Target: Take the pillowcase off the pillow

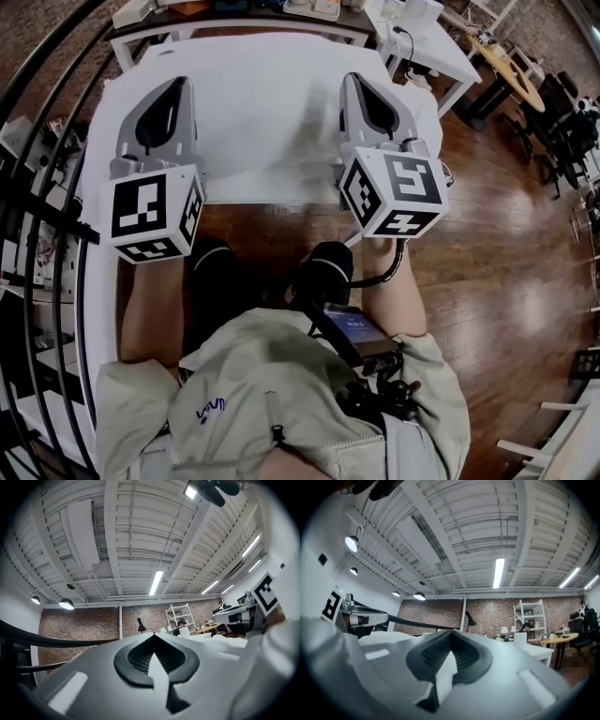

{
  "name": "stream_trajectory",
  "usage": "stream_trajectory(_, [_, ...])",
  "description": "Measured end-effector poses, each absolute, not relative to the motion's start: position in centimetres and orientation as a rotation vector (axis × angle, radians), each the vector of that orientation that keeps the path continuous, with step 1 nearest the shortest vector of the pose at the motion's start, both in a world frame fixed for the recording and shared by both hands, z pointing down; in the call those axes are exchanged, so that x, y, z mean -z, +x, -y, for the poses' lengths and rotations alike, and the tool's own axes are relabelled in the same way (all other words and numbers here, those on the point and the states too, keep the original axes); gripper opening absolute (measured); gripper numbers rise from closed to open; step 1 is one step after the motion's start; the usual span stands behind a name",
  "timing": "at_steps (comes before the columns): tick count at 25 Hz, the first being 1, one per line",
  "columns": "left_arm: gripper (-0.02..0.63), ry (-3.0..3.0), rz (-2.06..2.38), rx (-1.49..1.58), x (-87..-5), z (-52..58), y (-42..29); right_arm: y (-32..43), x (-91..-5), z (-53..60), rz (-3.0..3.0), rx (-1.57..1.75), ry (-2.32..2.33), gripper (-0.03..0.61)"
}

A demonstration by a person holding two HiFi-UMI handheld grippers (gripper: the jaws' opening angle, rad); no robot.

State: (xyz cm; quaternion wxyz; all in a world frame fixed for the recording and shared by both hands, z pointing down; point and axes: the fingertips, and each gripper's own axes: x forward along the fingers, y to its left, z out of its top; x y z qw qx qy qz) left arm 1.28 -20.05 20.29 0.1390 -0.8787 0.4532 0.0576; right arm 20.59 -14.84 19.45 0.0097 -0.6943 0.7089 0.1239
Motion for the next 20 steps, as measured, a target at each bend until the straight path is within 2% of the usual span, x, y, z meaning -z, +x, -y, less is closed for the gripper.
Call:
stream_trajectory(11, [0.005, -2.548, -1.307, -0.143, -24.2, 12.6, -1.5, 17.0, -25.4, 8.0, -2.212, -0.24, -2.186, 0.003])
stream_trajectory(20, [0.005, -2.592, -1.263, -0.093, -27.1, 10.9, -0.8, 16.3, -27.2, 6.9, -2.236, -0.2, -2.219, 0.0])
